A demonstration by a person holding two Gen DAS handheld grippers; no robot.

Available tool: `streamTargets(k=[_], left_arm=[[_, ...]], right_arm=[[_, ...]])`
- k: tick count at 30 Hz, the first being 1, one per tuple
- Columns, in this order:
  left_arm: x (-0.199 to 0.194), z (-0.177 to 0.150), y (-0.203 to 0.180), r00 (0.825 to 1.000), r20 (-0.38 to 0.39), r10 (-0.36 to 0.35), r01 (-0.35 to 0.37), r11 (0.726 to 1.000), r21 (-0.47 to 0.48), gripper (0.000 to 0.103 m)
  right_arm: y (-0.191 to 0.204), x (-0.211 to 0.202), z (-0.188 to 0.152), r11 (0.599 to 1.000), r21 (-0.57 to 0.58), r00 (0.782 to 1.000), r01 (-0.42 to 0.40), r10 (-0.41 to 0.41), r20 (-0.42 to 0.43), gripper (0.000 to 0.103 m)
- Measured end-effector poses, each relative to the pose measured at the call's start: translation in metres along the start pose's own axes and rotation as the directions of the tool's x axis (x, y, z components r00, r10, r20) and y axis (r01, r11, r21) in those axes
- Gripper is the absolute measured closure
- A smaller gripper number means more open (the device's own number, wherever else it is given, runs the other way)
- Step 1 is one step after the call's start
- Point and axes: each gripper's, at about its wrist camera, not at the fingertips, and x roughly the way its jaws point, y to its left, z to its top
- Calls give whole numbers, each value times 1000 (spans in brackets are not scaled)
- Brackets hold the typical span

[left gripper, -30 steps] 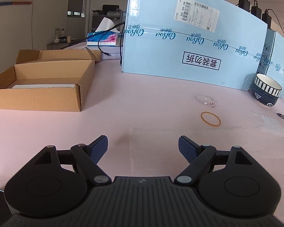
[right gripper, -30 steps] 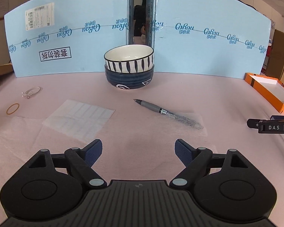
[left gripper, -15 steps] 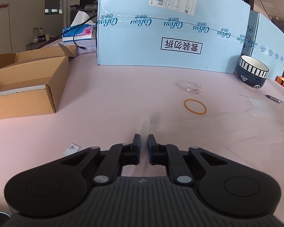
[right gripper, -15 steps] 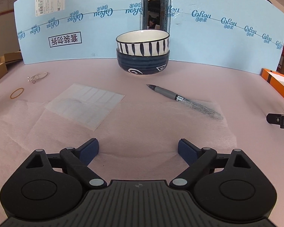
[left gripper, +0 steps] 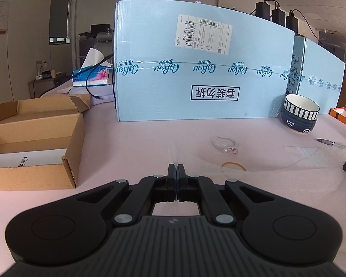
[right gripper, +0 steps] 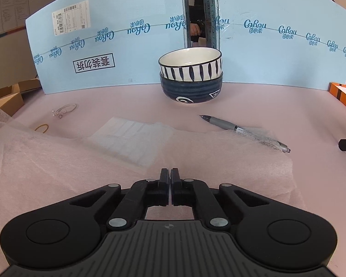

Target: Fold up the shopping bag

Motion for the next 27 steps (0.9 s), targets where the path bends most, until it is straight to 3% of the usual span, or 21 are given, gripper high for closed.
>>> streamTargets(k=[4, 7, 9, 11, 14, 17, 19, 20, 22, 24, 27], left_arm=[[3, 11, 7, 997, 68, 39, -40, 999, 14, 102], [19, 11, 17, 997, 22, 69, -68, 997, -30, 93], [25, 7, 21, 994, -28, 101, -102, 994, -42, 65], [26, 2, 26, 989, -66, 132, -136, 989, -55, 47], [12, 0, 28, 990, -45, 132, -135, 989, -68, 40], [-13, 2, 24, 997, 12, 71, -69, 994, -86, 38], [-26, 0, 15, 999, 35, -40, 43, 995, -92, 35], [-29, -2, 7, 992, 33, -118, 120, 989, -84, 33], [-25, -9, -12, 978, -15, -210, 209, 977, -48, 29], [-11, -19, -35, 970, -108, -219, 221, 975, 9, 29], [1, -35, -54, 975, -162, -154, 168, 983, 71, 30]], right_arm=[[3, 12, 15, 1000, -4, 1000, 4, -4, 29, 101], [3, 23, 20, 1000, 4, 1000, -5, 4, 13, 101], [1, 22, 18, 1000, 24, 1000, -18, 18, 9, 95], [-1, 16, 14, 999, 37, 1000, -25, 25, 12, 73], [-1, -3, 6, 999, 34, 999, -20, 19, 37, 62], [2, -27, -7, 1000, 8, 999, -19, 19, 49, 59], [3, -42, -18, 999, 5, 998, -40, 39, 47, 50], [3, -45, -22, 999, 11, 998, -46, 46, 45, 42], [5, -50, -30, 998, 20, 998, -54, 53, 24, 36], [9, -51, -35, 999, 15, 999, -44, 44, 12, 36], [12, -56, -41, 999, 12, 999, -37, 37, -2, 36]])
